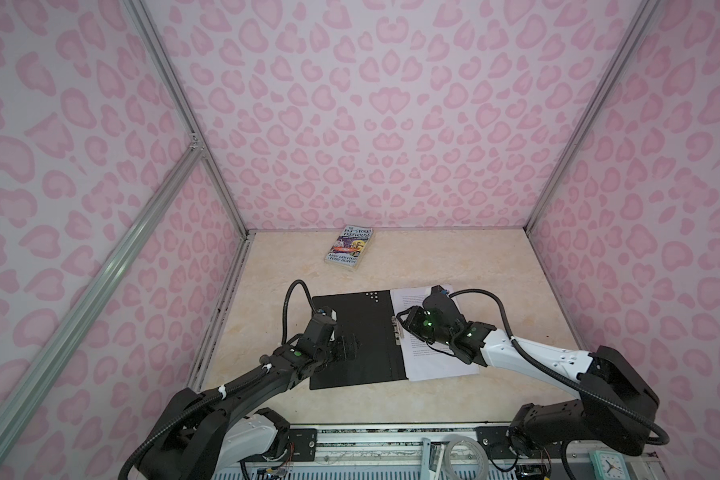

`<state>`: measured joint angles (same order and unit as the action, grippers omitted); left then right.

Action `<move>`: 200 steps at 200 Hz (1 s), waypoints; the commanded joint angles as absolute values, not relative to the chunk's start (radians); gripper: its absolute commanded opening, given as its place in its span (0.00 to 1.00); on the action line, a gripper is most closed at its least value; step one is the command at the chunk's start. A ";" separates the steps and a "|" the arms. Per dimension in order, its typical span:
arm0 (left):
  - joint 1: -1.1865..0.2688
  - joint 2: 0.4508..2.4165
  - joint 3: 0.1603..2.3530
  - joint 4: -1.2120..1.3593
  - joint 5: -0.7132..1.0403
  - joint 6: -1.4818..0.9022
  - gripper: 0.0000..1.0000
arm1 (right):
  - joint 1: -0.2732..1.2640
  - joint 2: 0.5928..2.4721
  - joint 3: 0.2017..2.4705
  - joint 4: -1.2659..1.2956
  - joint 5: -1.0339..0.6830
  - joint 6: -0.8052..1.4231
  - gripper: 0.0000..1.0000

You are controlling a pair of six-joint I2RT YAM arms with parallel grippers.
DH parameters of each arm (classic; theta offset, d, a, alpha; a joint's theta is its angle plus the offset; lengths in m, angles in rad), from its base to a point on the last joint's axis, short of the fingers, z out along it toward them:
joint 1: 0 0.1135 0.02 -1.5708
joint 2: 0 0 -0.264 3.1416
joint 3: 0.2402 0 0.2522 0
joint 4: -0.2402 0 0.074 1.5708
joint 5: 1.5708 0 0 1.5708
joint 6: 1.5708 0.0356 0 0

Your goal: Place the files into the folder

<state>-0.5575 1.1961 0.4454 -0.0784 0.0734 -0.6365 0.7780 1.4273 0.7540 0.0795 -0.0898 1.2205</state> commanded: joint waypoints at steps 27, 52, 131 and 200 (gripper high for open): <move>-0.554 1.276 0.472 -0.041 0.084 -0.674 0.97 | 0.784 1.525 0.798 0.138 -0.123 1.325 0.37; -0.552 1.267 0.474 -0.059 0.054 -0.664 0.97 | 0.780 1.549 0.817 0.118 -0.114 1.343 0.35; -0.549 1.267 0.475 -0.062 0.070 -0.663 0.97 | 0.748 1.558 0.816 0.115 -0.109 1.370 0.28; -0.549 1.266 0.475 -0.054 0.087 -0.660 0.97 | 0.735 1.614 0.839 0.144 -0.150 1.365 0.27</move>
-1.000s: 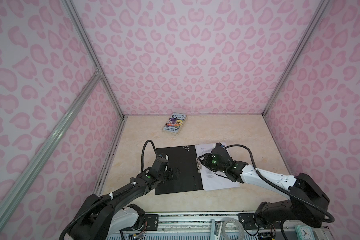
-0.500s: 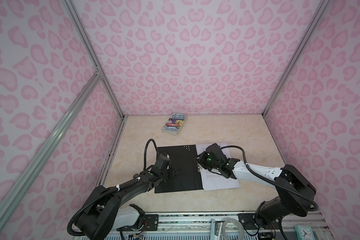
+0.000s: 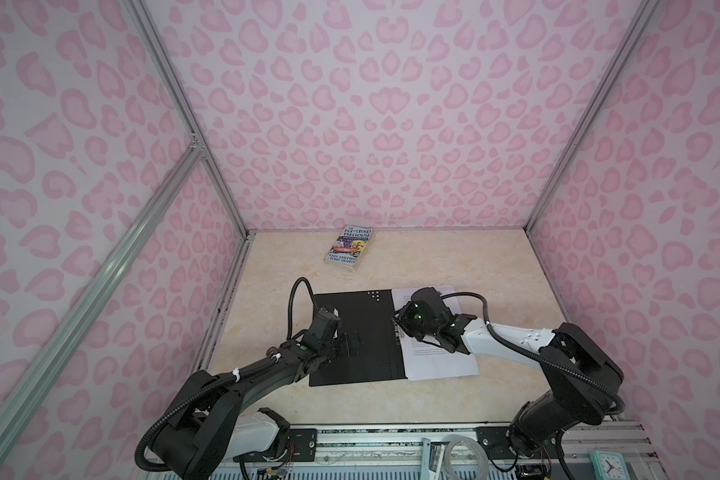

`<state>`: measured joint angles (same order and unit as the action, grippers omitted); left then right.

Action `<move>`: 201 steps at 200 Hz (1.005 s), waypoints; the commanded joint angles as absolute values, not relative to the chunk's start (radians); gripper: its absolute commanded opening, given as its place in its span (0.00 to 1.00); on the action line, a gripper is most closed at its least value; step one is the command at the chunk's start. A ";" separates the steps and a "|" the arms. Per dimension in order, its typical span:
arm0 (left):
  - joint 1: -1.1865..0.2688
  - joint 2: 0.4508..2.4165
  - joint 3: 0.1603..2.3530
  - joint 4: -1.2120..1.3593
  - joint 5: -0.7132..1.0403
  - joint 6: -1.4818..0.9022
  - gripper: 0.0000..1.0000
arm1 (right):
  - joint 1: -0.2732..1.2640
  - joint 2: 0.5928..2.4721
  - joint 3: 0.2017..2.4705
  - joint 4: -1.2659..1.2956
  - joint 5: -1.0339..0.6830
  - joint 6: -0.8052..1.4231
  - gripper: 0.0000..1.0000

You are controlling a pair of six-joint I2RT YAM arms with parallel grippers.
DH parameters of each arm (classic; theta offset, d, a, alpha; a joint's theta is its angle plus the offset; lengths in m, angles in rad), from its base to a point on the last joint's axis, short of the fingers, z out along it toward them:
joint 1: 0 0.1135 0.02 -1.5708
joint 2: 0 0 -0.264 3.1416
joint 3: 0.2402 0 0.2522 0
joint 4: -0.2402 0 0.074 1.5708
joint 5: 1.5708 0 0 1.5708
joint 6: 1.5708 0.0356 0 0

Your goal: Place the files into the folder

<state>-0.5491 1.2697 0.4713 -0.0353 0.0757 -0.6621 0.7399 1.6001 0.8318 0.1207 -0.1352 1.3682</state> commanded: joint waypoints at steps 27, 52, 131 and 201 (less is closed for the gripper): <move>-0.548 1.272 0.476 -0.048 0.097 -0.661 0.97 | 0.729 1.621 0.838 0.147 -0.157 1.371 0.24; -0.548 1.275 0.475 -0.040 0.110 -0.663 0.97 | 0.729 1.627 0.830 0.161 -0.165 1.379 0.22; -0.545 1.271 0.471 -0.029 0.122 -0.664 0.97 | 0.727 1.634 0.798 0.208 -0.190 1.391 0.15; -0.541 1.278 0.472 -0.031 0.126 -0.666 0.97 | 0.727 1.601 0.764 0.226 -0.186 1.399 0.09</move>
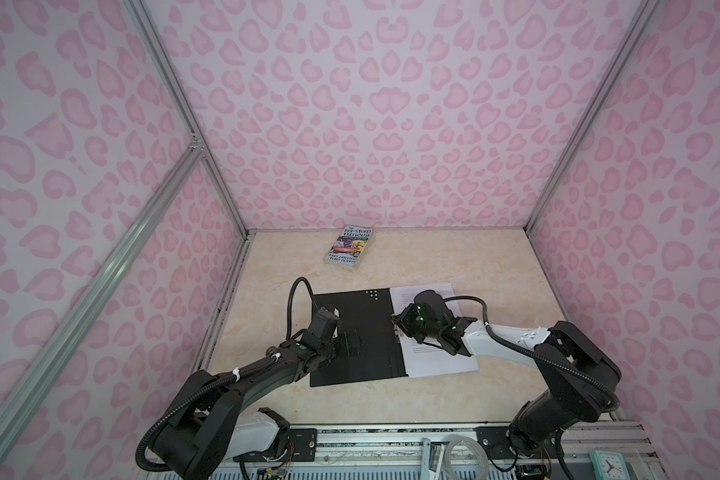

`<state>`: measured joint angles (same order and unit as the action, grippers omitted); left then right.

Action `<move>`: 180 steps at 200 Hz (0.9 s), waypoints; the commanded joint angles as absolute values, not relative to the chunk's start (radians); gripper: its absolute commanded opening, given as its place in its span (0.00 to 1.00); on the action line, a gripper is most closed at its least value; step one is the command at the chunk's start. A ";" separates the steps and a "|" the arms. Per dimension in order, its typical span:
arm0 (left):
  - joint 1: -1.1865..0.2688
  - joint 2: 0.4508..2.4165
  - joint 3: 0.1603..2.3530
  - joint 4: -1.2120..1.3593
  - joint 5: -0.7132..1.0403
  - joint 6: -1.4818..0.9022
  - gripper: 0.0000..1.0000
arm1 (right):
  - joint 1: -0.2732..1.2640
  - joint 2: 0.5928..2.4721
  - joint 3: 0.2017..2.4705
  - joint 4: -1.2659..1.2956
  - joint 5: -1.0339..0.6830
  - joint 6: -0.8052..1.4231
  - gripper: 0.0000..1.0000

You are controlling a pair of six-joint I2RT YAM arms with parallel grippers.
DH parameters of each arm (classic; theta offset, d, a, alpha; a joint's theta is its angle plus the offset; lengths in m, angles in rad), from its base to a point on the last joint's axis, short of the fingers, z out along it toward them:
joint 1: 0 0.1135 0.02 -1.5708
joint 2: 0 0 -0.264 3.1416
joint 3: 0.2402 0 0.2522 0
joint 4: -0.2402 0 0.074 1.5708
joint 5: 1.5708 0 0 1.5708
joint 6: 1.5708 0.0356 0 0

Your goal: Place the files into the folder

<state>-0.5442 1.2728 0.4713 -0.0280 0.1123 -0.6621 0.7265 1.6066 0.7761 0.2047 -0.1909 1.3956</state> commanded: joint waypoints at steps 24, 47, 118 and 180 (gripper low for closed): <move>-0.541 1.276 0.471 -0.030 0.126 -0.666 0.97 | 0.727 1.593 0.751 0.233 -0.184 1.401 0.08; -0.540 1.277 0.471 -0.029 0.126 -0.667 0.97 | 0.727 1.595 0.739 0.248 -0.190 1.402 0.08; -0.538 1.282 0.472 -0.028 0.128 -0.667 0.97 | 0.734 1.594 0.720 0.282 -0.207 1.396 0.08; -0.537 1.282 0.472 -0.029 0.130 -0.666 0.97 | 0.735 1.575 0.760 0.186 -0.161 1.405 0.21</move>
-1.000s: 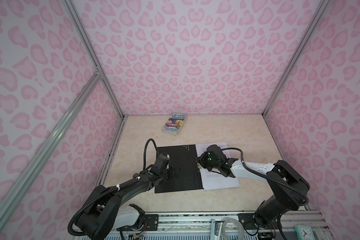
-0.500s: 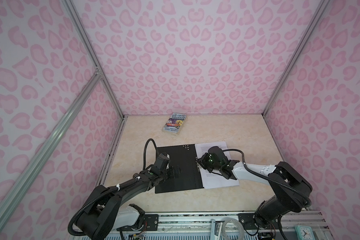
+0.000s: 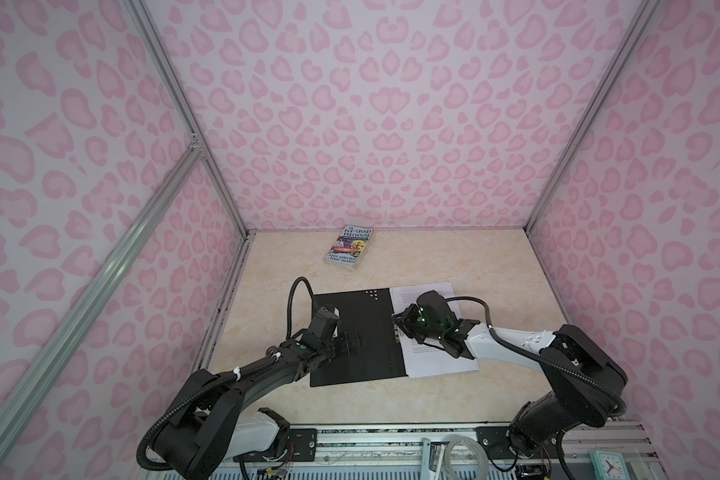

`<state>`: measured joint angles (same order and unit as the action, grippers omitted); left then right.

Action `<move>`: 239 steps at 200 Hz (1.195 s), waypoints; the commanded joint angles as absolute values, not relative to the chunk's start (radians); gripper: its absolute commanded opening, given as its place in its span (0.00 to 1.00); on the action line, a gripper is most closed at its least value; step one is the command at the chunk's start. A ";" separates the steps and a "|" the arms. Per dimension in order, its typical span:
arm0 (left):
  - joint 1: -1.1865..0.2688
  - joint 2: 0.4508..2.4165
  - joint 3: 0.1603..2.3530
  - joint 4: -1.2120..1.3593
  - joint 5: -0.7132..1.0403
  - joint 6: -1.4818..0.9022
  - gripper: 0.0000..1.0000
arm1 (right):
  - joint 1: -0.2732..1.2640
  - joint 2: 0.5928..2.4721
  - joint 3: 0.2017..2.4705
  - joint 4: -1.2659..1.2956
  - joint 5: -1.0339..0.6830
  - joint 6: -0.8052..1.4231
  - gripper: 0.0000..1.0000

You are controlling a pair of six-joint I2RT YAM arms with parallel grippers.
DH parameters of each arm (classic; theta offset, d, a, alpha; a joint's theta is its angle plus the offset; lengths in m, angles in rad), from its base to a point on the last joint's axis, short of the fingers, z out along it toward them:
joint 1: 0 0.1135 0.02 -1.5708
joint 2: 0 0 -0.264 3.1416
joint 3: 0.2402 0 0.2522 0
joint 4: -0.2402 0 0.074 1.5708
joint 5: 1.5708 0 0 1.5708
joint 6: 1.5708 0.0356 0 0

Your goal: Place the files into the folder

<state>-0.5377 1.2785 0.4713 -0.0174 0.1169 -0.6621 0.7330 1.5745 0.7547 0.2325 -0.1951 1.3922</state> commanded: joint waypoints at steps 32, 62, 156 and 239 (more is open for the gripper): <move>-0.535 1.275 0.469 -0.029 0.131 -0.665 0.97 | 0.735 1.584 0.793 0.139 -0.146 1.406 0.24; -0.534 1.276 0.469 -0.028 0.133 -0.666 0.97 | 0.734 1.599 0.824 0.100 -0.140 1.402 0.26; -0.532 1.275 0.469 -0.026 0.137 -0.667 0.97 | 0.733 1.652 0.895 0.020 -0.146 1.411 0.26; -0.532 1.282 0.469 -0.023 0.146 -0.668 0.97 | 0.734 1.658 0.934 -0.086 -0.103 1.438 0.25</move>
<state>-0.5339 1.2785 0.4713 -0.0139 0.1314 -0.6624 0.7330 1.6459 0.9318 -0.0559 -0.1230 1.4223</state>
